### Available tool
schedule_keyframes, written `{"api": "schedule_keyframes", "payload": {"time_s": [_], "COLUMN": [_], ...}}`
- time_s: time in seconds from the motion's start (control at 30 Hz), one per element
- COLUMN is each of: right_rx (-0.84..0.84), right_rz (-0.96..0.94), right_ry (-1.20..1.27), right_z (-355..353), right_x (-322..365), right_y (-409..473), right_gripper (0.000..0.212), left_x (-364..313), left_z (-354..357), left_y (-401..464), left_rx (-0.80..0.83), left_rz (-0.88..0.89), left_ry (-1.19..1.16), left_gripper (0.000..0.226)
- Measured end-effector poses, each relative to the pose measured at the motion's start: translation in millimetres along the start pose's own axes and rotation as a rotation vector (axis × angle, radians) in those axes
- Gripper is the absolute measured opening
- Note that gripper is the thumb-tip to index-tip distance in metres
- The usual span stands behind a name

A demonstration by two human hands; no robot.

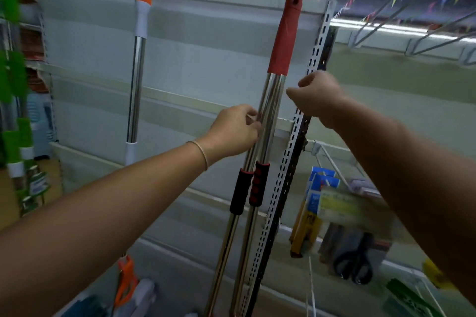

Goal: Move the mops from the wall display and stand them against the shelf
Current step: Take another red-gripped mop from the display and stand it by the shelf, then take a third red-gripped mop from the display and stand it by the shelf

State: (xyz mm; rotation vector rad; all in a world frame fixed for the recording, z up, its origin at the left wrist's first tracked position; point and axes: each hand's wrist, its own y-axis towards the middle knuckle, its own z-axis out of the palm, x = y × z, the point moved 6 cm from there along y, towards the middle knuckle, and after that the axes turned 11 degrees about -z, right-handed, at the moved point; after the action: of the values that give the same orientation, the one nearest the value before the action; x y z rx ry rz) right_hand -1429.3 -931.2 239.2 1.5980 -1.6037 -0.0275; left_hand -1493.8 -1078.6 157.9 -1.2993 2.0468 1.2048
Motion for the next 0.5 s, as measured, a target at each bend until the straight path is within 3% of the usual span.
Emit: {"api": "schedule_keyframes", "payload": {"time_s": [0.13,0.23,0.33,0.5], "right_rx": [-0.045,-0.091,-0.183,-0.209], "right_rz": [-0.048,-0.086,-0.081,-0.001], "right_ry": [-0.064,-0.114,-0.168,-0.307], "right_z": [-23,-39,-57,-85], "right_x": [4,11,19,21], "right_y": [-23,-45,-72,-123], "right_gripper": [0.039,0.041,0.028,0.048], "left_x": [-10,-29,-56,-94], "left_z": [-7,-13,-24,-30], "left_y": [-19,-33,-49,-83], "left_rx": [0.019,0.072,0.112,0.193], "left_rz": [-0.024,0.028,0.088,0.21], "left_ry": [-0.146,-0.169,-0.164,-0.213], "left_gripper": [0.027,0.027,0.031,0.031]}}
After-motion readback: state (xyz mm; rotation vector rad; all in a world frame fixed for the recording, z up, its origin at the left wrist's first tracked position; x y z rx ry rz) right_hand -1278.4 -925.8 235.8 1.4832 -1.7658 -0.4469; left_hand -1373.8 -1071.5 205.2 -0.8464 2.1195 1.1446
